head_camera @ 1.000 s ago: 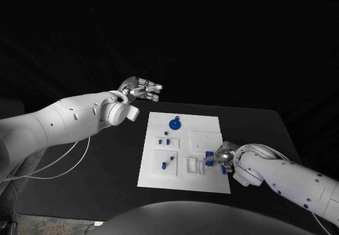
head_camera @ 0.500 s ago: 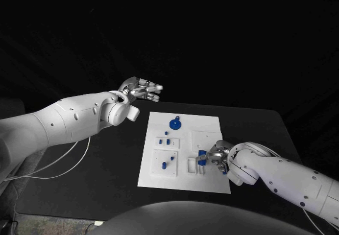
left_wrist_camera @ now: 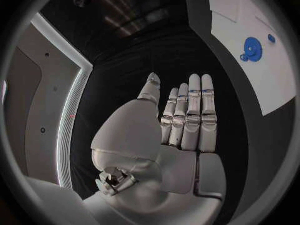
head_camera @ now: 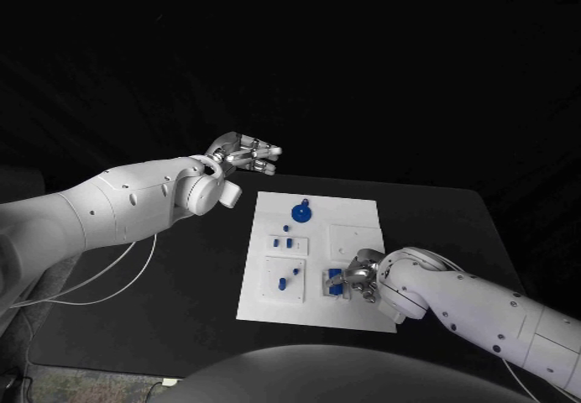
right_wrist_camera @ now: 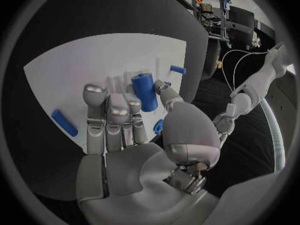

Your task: Assemble the parts on the task board

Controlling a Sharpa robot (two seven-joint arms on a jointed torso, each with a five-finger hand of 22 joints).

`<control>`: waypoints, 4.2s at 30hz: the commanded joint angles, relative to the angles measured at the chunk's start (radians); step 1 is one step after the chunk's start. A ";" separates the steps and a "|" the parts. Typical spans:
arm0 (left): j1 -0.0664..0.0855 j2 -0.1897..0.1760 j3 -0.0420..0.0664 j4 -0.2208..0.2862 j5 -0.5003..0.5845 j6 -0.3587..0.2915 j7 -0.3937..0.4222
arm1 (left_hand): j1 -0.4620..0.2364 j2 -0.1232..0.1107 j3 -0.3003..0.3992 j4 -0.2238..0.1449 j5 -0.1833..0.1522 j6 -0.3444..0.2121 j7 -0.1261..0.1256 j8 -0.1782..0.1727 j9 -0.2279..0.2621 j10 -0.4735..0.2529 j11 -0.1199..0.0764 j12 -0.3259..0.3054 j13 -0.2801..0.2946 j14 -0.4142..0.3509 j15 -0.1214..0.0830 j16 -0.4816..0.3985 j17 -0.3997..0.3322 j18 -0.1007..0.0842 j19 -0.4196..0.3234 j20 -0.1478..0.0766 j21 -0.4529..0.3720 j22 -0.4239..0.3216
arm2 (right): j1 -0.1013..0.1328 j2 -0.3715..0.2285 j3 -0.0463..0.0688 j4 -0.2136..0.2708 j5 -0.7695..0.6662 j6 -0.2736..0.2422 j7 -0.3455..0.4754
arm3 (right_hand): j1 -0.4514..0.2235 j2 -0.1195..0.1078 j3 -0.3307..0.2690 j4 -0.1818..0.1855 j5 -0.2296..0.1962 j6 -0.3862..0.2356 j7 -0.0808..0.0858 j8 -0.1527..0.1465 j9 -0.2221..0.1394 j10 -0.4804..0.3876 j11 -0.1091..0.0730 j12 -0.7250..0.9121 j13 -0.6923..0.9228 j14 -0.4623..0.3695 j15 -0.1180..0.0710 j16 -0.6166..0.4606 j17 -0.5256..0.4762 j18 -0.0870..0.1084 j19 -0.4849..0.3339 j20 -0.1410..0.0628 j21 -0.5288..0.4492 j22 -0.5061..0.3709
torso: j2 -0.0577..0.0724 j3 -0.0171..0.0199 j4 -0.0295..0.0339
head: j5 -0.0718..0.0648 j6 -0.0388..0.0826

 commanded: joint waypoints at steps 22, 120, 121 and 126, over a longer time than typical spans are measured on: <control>0.001 0.000 0.001 0.004 -0.007 0.026 -0.001 | -0.006 0.004 0.001 0.001 -0.002 -0.009 0.000 -0.002 0.000 -0.007 0.001 -0.006 0.000 -0.008 0.004 -0.003 -0.003 -0.010 0.006 0.001 -0.008 -0.003 | 0.003 0.024 -0.002 -0.024 -0.065 0.077 0.004 | 0.031 0.050 0.022 -0.035 -0.069 0.020 -0.011 0.004 -0.026 -0.004 -0.007 -0.008 -0.009 -0.002 -0.005 -0.002 0.004 -0.014 0.054 -0.002 -0.010 0.064 | 0.000 0.0003 -0.0011 | 0.005 0.000; 0.001 -0.011 0.000 0.009 -0.020 0.024 -0.008 | -0.002 0.004 0.000 0.000 -0.002 -0.009 0.000 -0.002 0.000 -0.007 0.001 -0.006 0.000 -0.009 0.004 -0.002 -0.004 -0.010 0.008 0.001 -0.014 -0.003 | -0.062 -0.134 0.068 -0.073 -0.290 0.136 0.014 | 0.071 -0.055 -0.029 0.139 -0.289 0.017 0.000 0.005 -0.064 0.011 0.000 -0.007 0.012 0.004 -0.001 -0.003 0.040 -0.014 0.056 -0.001 0.013 0.071 | 0.000 0.0006 -0.0015 | -0.022 0.000; 0.001 -0.011 0.000 0.009 -0.020 0.024 -0.008 | -0.002 0.004 0.000 0.000 -0.002 -0.009 0.000 -0.002 0.000 -0.007 0.001 -0.006 0.000 -0.009 0.004 -0.002 -0.004 -0.010 0.008 0.001 -0.014 -0.003 | -0.063 -0.131 0.067 -0.075 -0.289 0.135 0.016 | 0.073 -0.053 -0.027 0.137 -0.289 0.017 -0.001 0.004 -0.064 0.012 0.000 -0.007 0.012 0.004 -0.001 -0.004 0.040 -0.014 0.056 -0.001 0.013 0.071 | 0.000 0.0006 -0.0013 | -0.022 0.000; 0.001 -0.011 0.000 0.008 -0.020 0.025 -0.009 | -0.002 0.004 0.000 0.000 -0.002 -0.009 0.000 -0.002 0.000 -0.007 0.001 -0.006 0.000 -0.009 0.004 -0.002 -0.004 -0.010 0.008 0.001 -0.014 -0.003 | -0.067 -0.124 0.064 -0.082 -0.278 0.127 0.022 | 0.141 0.008 0.034 0.085 -0.286 0.014 -0.006 0.003 -0.066 0.011 -0.006 -0.006 0.013 0.004 -0.004 -0.006 0.038 -0.015 0.056 -0.002 0.013 0.070 | 0.000 0.0001 -0.0003 | -0.023 0.000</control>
